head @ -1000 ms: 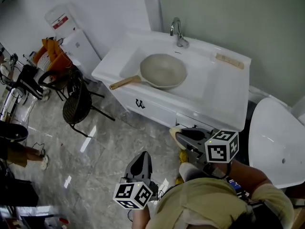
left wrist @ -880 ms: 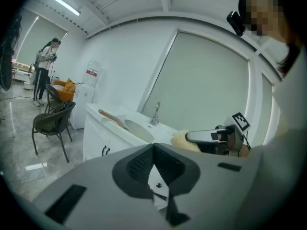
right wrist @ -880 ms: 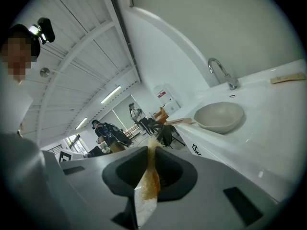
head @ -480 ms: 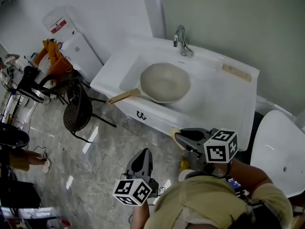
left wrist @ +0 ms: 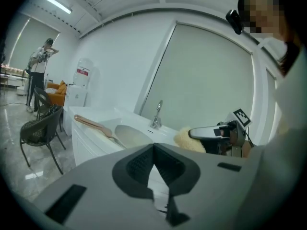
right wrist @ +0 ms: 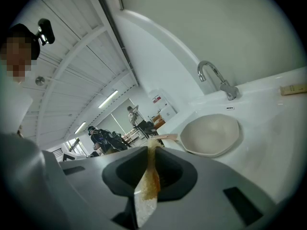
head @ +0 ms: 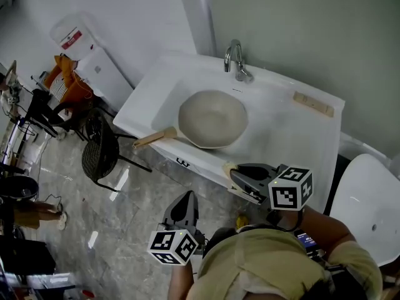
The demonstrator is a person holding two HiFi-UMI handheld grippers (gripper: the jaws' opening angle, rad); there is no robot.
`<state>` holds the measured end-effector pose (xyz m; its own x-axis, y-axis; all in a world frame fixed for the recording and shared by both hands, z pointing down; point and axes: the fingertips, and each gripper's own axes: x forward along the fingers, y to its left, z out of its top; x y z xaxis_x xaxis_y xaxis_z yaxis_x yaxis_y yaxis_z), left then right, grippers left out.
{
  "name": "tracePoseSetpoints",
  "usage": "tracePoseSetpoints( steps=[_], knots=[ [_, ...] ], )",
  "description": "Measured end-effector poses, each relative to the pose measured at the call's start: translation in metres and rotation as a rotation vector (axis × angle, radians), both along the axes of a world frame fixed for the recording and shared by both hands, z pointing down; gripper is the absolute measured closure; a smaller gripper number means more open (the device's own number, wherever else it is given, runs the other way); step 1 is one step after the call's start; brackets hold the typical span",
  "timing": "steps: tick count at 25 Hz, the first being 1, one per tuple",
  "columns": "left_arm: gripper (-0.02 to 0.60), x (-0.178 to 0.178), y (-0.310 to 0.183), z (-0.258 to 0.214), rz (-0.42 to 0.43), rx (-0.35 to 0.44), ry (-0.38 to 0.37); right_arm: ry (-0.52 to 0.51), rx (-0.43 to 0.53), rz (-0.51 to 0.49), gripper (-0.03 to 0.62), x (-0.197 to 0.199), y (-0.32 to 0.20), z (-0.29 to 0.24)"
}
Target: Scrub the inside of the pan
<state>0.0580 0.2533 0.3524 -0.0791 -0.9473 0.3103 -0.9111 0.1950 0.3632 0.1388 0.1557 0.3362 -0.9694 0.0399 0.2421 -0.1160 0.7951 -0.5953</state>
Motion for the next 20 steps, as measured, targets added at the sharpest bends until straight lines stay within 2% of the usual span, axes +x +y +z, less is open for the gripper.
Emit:
tracePoseSetpoints(
  steps=[10, 16, 20],
  knots=[
    [0.532, -0.025, -0.032, 0.005, -0.004, -0.058, -0.047, -0.001, -0.04, 0.049, 0.531, -0.007, -0.036, 0.011],
    [0.531, -0.04, -0.058, 0.016, 0.07, -0.096, -0.087, 0.016, -0.04, 0.096, 0.531, -0.018, -0.053, 0.019],
    [0.531, -0.063, -0.079, 0.024, 0.119, -0.112, -0.096, 0.03, -0.033, 0.153, 0.531, -0.035, -0.079, 0.024]
  ],
)
